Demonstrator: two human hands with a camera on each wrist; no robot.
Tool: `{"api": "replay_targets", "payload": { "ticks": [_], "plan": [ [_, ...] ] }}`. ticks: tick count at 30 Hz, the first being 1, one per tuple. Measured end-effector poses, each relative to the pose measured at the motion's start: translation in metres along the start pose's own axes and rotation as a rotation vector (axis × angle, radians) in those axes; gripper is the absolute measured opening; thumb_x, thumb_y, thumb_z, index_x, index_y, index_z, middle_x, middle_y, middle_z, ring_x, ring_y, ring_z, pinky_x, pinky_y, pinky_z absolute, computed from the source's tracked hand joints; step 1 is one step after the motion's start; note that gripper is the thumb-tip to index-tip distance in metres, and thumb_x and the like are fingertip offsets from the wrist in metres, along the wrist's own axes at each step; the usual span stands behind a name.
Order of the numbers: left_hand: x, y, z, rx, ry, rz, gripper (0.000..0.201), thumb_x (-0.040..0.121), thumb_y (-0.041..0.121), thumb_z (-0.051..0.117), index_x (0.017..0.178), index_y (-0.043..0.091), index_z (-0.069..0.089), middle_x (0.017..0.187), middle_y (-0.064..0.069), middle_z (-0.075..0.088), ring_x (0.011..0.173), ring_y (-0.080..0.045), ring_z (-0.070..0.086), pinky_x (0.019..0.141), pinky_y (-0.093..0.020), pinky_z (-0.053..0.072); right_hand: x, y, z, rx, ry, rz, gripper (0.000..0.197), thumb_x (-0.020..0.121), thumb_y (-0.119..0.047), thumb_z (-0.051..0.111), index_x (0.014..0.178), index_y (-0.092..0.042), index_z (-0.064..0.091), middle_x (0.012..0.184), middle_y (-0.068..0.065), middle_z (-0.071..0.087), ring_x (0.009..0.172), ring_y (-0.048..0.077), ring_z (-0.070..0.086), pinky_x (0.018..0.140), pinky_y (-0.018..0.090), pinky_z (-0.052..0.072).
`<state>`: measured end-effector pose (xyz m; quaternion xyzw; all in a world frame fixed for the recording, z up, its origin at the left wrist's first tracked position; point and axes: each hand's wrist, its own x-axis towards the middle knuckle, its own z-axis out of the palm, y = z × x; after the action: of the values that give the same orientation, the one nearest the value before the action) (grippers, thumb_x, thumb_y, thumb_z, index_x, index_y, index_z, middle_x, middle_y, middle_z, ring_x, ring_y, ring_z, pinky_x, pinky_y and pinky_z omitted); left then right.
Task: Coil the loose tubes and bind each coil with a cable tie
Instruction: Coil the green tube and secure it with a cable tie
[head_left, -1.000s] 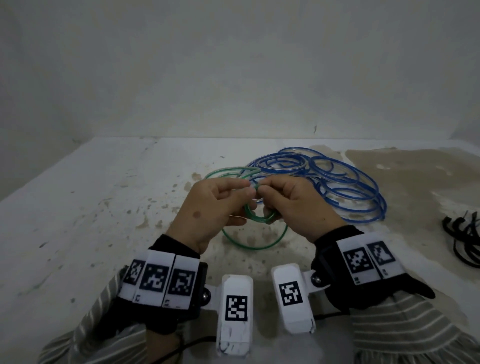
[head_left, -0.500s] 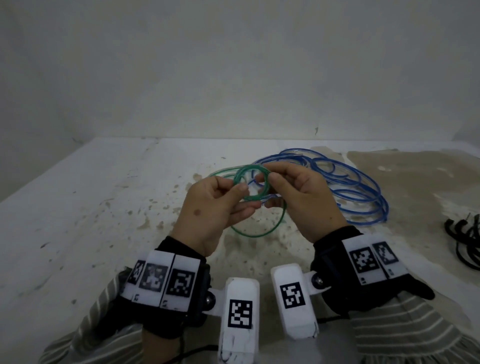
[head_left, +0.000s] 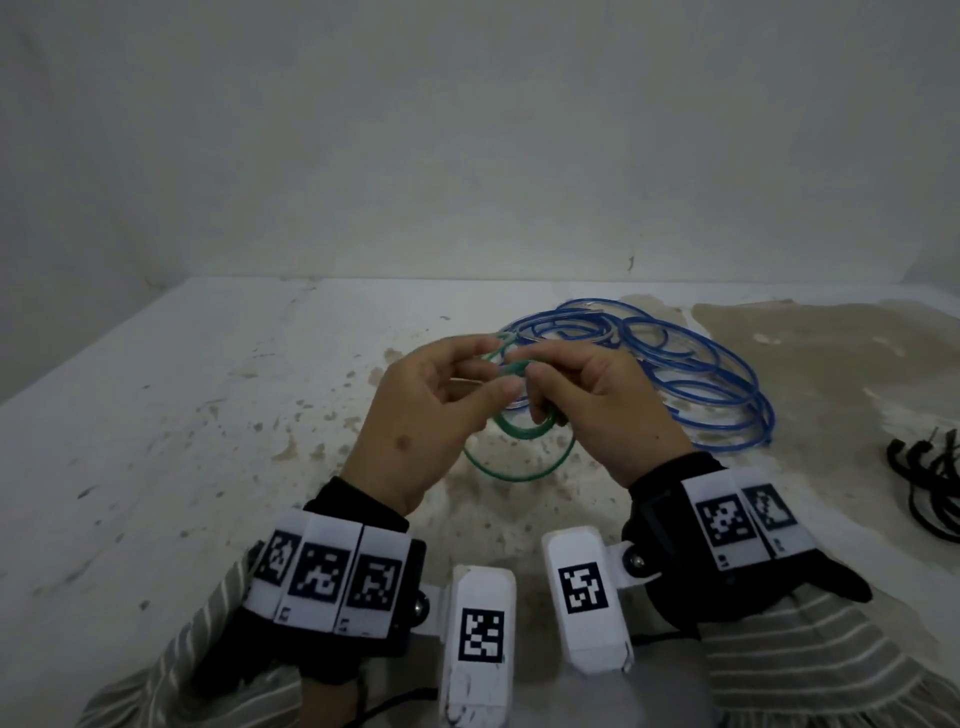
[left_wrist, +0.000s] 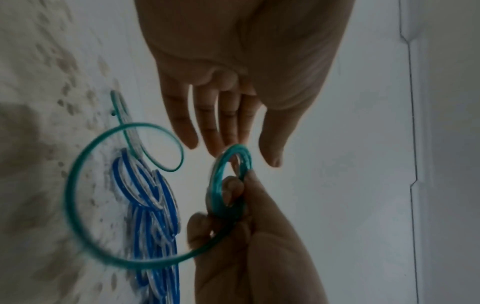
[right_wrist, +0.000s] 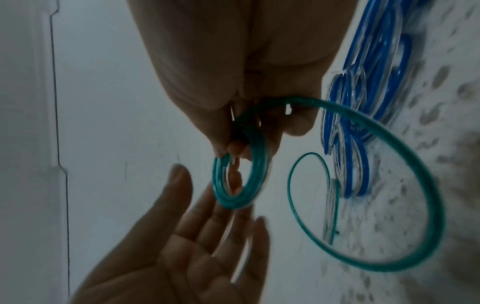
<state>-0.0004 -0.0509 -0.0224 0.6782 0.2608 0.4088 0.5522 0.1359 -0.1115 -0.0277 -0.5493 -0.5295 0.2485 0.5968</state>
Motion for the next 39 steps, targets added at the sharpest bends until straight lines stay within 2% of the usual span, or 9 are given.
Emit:
{"api": "replay_targets", "payload": {
  "ticks": [5,9,11,15,19,25,31,36,39],
  "plan": [
    [0.001,-0.003,-0.007,0.152,-0.053,0.017,0.024,0.075,0.0,0.07,0.098,0.008,0.069,0.055,0.012,0.064,0.055,0.0,0.059,0.058,-0.012,0.047,-0.003,-0.002,0.0,-0.129,-0.096,-0.003,0.016,0.09,-0.009,0.054,0.097,-0.023,0.052,0.065,-0.003,0.06,0.063,0.011,0.055,0.064,0.025,0.046],
    [-0.001,-0.002,-0.008,0.242,-0.131,-0.044,0.016,0.08,0.006,0.067,0.077,0.021,0.071,0.07,-0.005,0.071,0.06,-0.007,0.062,0.055,-0.019,0.051,-0.005,-0.003,0.001,-0.195,-0.121,-0.007,0.015,0.09,-0.012,0.055,0.096,-0.024,0.049,0.07,0.005,0.066,0.074,0.029,0.062,0.074,0.041,0.05],
    [-0.001,-0.002,-0.008,0.186,-0.11,-0.084,0.01,0.082,0.008,0.066,0.077,0.014,0.071,0.073,-0.01,0.07,0.058,-0.009,0.061,0.054,-0.019,0.051,-0.005,-0.003,0.002,-0.188,-0.12,-0.009,0.011,0.089,-0.012,0.055,0.096,-0.02,0.052,0.07,0.005,0.066,0.069,0.024,0.062,0.069,0.035,0.05],
    [0.001,-0.003,-0.004,0.051,0.019,-0.102,0.011,0.082,0.006,0.065,0.073,0.011,0.068,0.057,0.001,0.066,0.052,-0.007,0.06,0.052,-0.018,0.053,-0.002,-0.003,0.0,-0.126,-0.084,-0.01,0.007,0.091,-0.014,0.054,0.088,-0.011,0.059,0.068,0.002,0.065,0.056,0.003,0.056,0.055,0.014,0.044],
    [0.003,-0.002,0.002,-0.126,0.126,-0.136,0.007,0.085,0.007,0.062,0.08,0.008,0.065,0.056,0.003,0.067,0.054,-0.006,0.064,0.055,-0.019,0.055,-0.001,-0.003,0.0,-0.053,-0.026,0.012,0.021,0.094,-0.018,0.048,0.08,-0.014,0.063,0.066,-0.003,0.065,0.06,0.008,0.06,0.055,0.021,0.049],
    [-0.006,0.001,0.011,-0.09,-0.16,-0.267,0.013,0.089,0.01,0.056,0.085,0.006,0.068,0.072,-0.002,0.071,0.062,-0.011,0.066,0.059,-0.022,0.056,0.0,0.001,0.001,0.123,0.075,0.058,0.034,0.095,-0.01,0.045,0.062,-0.014,0.055,0.046,-0.009,0.044,0.047,0.01,0.044,0.053,0.024,0.04],
    [-0.002,-0.002,0.001,0.031,-0.064,-0.083,0.025,0.077,0.004,0.069,0.101,0.013,0.066,0.068,-0.004,0.063,0.064,-0.014,0.061,0.062,-0.026,0.055,-0.004,-0.003,0.001,-0.155,-0.109,0.072,0.008,0.093,-0.018,0.049,0.087,-0.017,0.053,0.052,-0.01,0.046,0.05,0.008,0.04,0.053,0.024,0.036],
    [-0.001,0.001,-0.007,0.072,-0.206,-0.173,0.014,0.074,-0.001,0.07,0.086,0.008,0.069,0.059,-0.003,0.065,0.053,-0.008,0.062,0.055,-0.022,0.055,-0.007,-0.005,0.003,-0.162,-0.095,0.0,0.008,0.091,-0.017,0.054,0.094,-0.022,0.049,0.051,-0.004,0.041,0.047,0.01,0.035,0.05,0.023,0.031],
    [-0.001,0.0,-0.005,0.055,-0.179,-0.177,0.01,0.074,0.0,0.07,0.08,0.008,0.068,0.059,-0.003,0.066,0.052,-0.008,0.063,0.054,-0.021,0.055,-0.006,-0.004,0.005,-0.147,-0.045,-0.011,0.007,0.089,-0.015,0.057,0.093,-0.017,0.052,0.053,-0.003,0.046,0.048,0.011,0.04,0.05,0.023,0.035]
  ]
}}
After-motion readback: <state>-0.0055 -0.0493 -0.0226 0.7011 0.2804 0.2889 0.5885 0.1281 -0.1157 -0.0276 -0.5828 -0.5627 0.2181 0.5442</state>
